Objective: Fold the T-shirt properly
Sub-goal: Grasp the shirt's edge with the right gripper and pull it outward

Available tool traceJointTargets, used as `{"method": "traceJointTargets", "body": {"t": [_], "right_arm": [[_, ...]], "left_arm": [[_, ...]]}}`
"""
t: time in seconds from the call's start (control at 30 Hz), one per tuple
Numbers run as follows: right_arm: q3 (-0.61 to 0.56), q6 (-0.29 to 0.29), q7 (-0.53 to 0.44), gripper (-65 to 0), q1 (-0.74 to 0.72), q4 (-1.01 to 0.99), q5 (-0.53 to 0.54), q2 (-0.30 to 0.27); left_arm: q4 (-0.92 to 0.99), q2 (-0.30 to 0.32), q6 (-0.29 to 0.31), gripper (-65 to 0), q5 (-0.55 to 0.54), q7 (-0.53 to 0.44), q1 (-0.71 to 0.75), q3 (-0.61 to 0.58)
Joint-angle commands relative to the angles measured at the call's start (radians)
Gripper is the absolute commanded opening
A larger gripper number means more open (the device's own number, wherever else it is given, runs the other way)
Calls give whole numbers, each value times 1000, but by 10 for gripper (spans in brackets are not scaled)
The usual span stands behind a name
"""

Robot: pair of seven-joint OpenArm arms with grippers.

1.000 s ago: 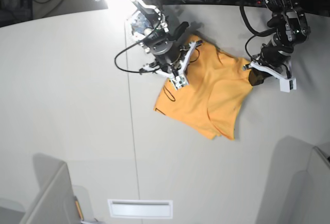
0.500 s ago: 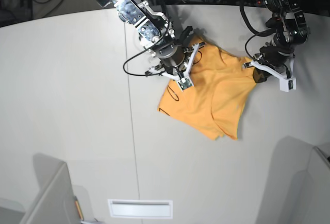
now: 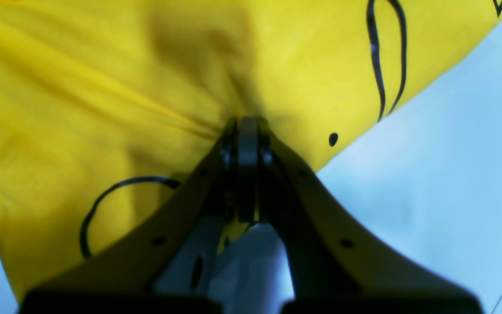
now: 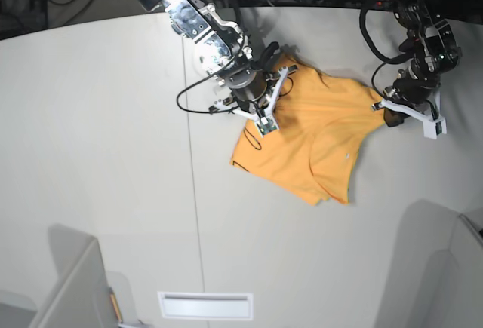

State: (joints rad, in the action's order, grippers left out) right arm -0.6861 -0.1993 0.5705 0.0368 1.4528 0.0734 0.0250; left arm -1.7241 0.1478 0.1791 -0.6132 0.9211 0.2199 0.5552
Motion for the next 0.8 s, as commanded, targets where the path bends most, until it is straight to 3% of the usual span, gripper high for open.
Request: {"method": "traceJointTargets", "body": {"t": [0.0,0.3,0.4,0.5,0.6,0.77], "right_arm": [[6,-12,30,-650,-7,2,-13,-3],[6,-12,33,-650,-7,7,-14,-20],[6,-12,33,-650,-7,9,-14,-20],[6,-12,30,-650,-5,26,-14,-20],[6,-12,30,-650,4,101,-14,-21],[-2,-12,30,-650,22,239,-14,-56]], "left_arm": [[-7,13,0,-650,-9,-21,-6,6],[19,32,0,-638,-9,-21,-21,4],[19,36,0,-457,-9,-21,-26,6],[19,39,0,-329,-9,-21,-27,7],[8,55,0,-262,-15,-21,-27,58],[-86,55,4,-247,-20,-12,-46,127]]}}
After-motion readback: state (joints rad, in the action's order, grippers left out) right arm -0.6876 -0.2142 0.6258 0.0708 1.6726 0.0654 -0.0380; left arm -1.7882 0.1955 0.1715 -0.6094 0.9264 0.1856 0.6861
